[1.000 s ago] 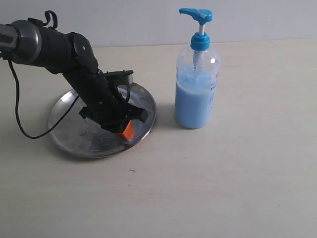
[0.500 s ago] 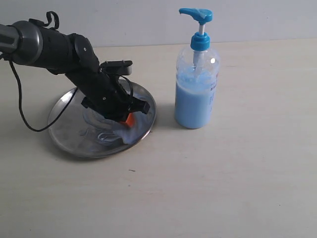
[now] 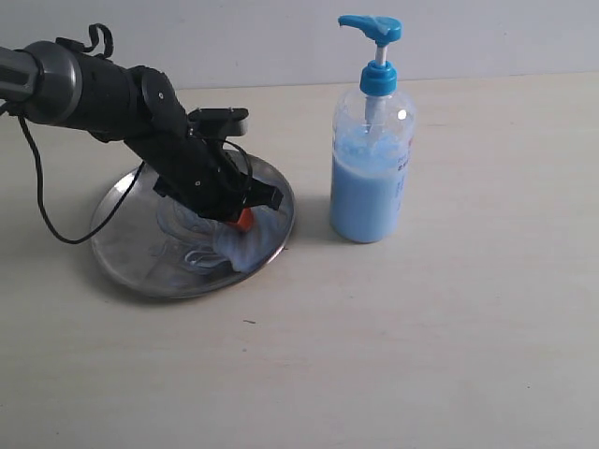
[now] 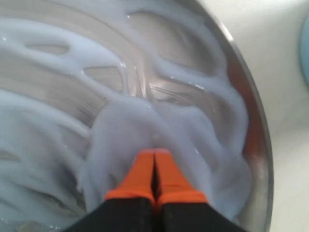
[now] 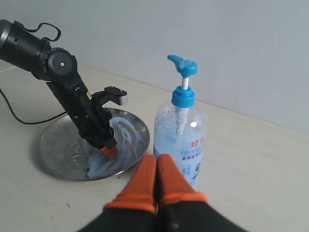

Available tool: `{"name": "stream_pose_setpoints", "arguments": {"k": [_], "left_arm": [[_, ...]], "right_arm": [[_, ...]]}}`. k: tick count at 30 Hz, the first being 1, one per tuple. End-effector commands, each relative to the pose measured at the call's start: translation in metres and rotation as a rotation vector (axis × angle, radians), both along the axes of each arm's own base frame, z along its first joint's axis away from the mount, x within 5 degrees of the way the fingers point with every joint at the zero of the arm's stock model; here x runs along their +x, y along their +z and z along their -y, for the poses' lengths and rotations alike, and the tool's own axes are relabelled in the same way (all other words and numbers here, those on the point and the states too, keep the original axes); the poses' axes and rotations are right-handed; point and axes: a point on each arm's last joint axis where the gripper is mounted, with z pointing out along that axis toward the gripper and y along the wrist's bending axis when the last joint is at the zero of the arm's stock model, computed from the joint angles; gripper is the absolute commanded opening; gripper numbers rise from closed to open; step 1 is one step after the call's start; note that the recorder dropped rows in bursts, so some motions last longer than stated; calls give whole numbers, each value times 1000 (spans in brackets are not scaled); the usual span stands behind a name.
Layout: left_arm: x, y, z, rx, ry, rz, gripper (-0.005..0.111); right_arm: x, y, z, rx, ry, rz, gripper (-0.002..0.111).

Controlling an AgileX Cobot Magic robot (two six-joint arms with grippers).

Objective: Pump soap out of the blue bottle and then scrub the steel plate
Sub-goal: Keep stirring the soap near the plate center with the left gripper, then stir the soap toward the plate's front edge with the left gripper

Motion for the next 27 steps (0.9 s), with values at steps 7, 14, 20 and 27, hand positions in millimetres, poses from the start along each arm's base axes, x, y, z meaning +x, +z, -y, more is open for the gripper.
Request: {"name": "stream_pose_setpoints", "arguments": {"k": [7, 14, 20, 27], "left_arm": [[-19, -8, -5, 75, -94, -180, 0], [-23, -9, -10, 133, -139, -208, 0], [-17, -9, -9, 124, -102, -154, 0], [2, -6, -6, 62, 46, 17, 0]], "right_arm": [[-1, -3, 0, -6, 2, -16, 0], [-1, -3, 0, -8, 2, -19, 0], [-1, -3, 0, -8, 2, -19, 0], [-1, -3, 0, -6, 2, -19, 0]]}}
